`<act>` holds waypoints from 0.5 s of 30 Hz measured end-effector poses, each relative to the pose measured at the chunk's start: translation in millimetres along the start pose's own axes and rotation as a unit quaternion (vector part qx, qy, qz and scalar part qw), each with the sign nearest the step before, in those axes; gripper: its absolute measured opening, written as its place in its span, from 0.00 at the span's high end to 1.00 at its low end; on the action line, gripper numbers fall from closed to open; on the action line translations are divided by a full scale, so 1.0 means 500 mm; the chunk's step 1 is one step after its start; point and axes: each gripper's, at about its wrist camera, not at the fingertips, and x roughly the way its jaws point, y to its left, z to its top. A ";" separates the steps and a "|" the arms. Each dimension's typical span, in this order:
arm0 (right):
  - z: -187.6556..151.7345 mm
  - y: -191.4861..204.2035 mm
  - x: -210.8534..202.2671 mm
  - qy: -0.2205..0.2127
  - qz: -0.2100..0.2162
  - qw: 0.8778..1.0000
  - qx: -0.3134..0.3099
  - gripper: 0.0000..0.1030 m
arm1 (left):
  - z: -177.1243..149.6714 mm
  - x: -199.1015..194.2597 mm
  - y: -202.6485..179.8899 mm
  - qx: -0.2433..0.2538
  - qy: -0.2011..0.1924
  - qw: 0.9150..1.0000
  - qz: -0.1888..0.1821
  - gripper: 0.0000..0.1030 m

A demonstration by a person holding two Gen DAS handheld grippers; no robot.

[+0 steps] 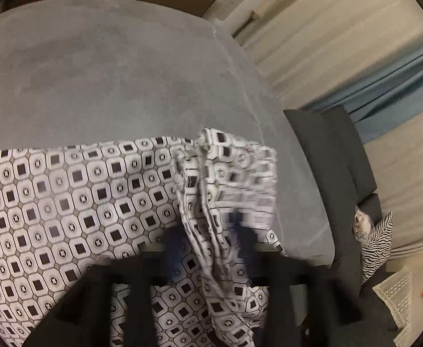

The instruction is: Fold clothes

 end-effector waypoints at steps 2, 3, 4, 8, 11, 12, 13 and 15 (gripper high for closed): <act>0.012 -0.005 -0.036 -0.033 0.010 0.999 0.003 0.88 | 0.011 -0.044 -0.006 0.005 -0.034 0.999 0.002 0.97; 0.015 -0.006 -0.051 -0.046 0.020 0.999 0.004 0.88 | 0.004 -0.070 -0.009 0.006 -0.049 0.999 0.002 0.97; 0.016 0.001 -0.059 -0.056 0.032 0.998 0.001 0.88 | -0.002 -0.088 -0.002 0.004 -0.056 0.998 0.010 0.97; 0.005 0.036 -0.048 -0.029 0.074 0.997 -0.024 0.88 | -0.058 -0.137 0.055 -0.009 -0.052 0.996 0.074 0.97; -0.011 0.041 -0.012 -0.007 0.092 0.995 -0.037 0.87 | -0.091 -0.134 0.089 -0.028 -0.037 0.994 0.102 0.97; -0.017 0.039 0.002 -0.003 0.096 0.995 -0.040 0.85 | -0.099 -0.133 0.095 -0.033 -0.035 0.993 0.105 0.97; -0.016 0.034 -0.005 -0.011 0.113 0.993 -0.034 0.77 | -0.105 -0.137 0.093 -0.031 -0.037 0.993 0.106 0.97; -0.012 0.023 -0.024 -0.030 0.152 0.988 -0.021 0.67 | -0.114 -0.143 0.089 -0.024 -0.040 0.993 0.111 0.96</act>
